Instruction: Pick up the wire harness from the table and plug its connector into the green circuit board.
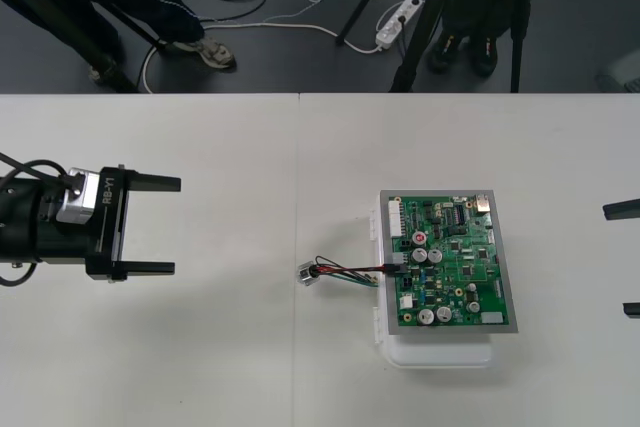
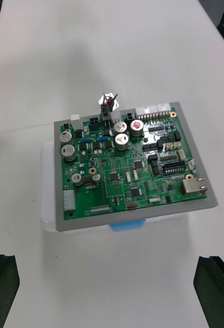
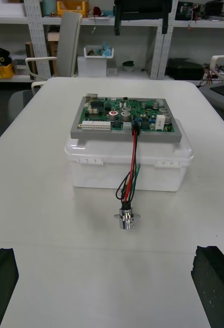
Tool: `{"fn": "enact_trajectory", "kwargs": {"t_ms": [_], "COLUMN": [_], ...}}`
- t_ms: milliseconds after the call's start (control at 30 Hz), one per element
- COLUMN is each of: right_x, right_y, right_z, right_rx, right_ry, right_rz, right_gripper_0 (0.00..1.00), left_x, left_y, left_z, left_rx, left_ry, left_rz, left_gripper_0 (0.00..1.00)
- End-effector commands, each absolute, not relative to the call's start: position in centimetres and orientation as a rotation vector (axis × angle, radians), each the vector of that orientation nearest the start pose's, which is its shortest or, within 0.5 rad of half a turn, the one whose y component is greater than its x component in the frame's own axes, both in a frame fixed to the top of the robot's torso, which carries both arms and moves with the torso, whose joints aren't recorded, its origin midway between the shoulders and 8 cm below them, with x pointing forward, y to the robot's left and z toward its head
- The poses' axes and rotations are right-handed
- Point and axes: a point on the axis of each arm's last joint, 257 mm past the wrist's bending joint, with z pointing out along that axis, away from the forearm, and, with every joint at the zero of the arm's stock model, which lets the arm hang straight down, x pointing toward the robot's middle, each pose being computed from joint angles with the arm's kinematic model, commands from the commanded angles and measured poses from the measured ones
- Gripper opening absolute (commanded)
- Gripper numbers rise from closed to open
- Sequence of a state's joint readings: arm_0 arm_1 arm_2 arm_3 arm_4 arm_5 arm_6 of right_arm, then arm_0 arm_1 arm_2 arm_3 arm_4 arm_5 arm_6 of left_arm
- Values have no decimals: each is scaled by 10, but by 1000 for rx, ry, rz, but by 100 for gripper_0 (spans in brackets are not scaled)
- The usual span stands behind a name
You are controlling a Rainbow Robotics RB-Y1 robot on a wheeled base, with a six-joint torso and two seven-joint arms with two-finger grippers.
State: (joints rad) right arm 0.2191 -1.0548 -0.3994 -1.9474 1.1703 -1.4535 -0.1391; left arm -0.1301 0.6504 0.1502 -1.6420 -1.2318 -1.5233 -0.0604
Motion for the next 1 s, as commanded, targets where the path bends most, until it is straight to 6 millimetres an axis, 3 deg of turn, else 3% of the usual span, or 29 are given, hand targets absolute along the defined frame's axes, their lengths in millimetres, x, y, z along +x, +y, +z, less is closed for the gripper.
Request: {"fn": "enact_trajectory", "kwargs": {"t_ms": [33,300,633,1000], "right_x": [311,318,300,292], "right_y": [-301,-296,-268,-271], "right_z": [-111,-99,-95,-92], "right_rx": [-1667,-1689,-1642,-1593], "right_ry": [1461,1309,1261,1280], "right_rz": [347,285,439,496], "right_gripper_0": [100,100,100,100], "left_x": [331,318,309,298], "left_y": [195,205,216,223], "left_z": [-146,-124,-107,-92], "left_rx": [1519,1546,1604,1637], "left_ry": [1362,1424,1474,1493], "left_rz": [-739,-714,-693,-725], "left_gripper_0": [100,100,100,100]}}
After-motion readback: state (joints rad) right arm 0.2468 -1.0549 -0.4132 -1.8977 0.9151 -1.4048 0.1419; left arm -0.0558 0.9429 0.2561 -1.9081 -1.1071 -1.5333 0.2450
